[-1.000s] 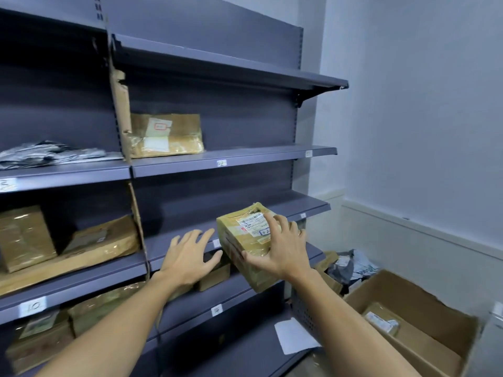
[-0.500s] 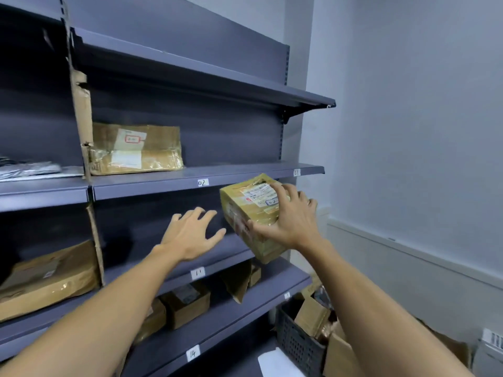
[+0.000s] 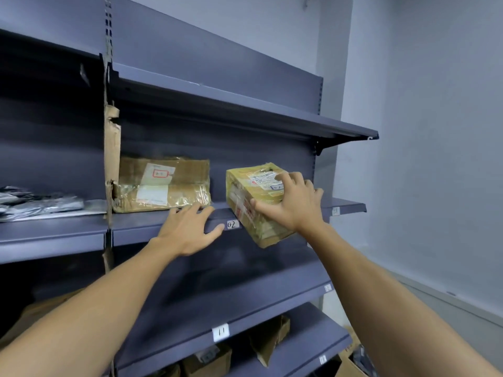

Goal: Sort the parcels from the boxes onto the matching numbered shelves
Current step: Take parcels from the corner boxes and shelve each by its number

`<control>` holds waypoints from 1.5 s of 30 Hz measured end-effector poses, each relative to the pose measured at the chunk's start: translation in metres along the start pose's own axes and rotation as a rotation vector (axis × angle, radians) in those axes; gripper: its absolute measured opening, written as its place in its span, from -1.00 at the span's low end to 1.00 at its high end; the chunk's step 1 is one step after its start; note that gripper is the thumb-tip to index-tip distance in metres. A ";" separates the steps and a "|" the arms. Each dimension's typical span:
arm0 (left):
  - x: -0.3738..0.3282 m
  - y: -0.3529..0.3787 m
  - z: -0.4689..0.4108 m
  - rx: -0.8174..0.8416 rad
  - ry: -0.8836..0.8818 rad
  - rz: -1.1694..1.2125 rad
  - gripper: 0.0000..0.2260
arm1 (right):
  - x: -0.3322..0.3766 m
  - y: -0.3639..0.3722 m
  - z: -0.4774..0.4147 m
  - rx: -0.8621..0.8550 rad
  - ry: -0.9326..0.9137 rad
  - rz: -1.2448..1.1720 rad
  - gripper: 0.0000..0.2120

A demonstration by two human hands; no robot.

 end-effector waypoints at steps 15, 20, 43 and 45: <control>0.029 0.035 -0.069 0.118 -0.152 -0.063 -0.60 | 0.005 0.103 -0.108 -0.010 0.027 -0.078 -0.16; 0.034 0.051 -0.080 0.206 -0.155 -0.009 -0.56 | 0.012 0.130 -0.120 -0.042 -0.076 -0.216 -0.24; 0.042 0.064 -0.080 0.303 -0.217 0.098 -0.52 | 0.014 0.198 -0.073 0.339 -0.273 -0.329 -0.49; 0.043 0.068 -0.082 0.327 -0.216 0.092 -0.52 | 0.017 0.202 -0.078 0.400 -0.285 -0.338 -0.45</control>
Point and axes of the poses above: each hand's wrist, its own z-axis away from the middle knuckle, its own y-axis out of the palm, x = y × z, the point moved 9 cm from there along -z, towards the middle knuckle, and after that the axes turned 1 degree about y, right-handed, at the moved point
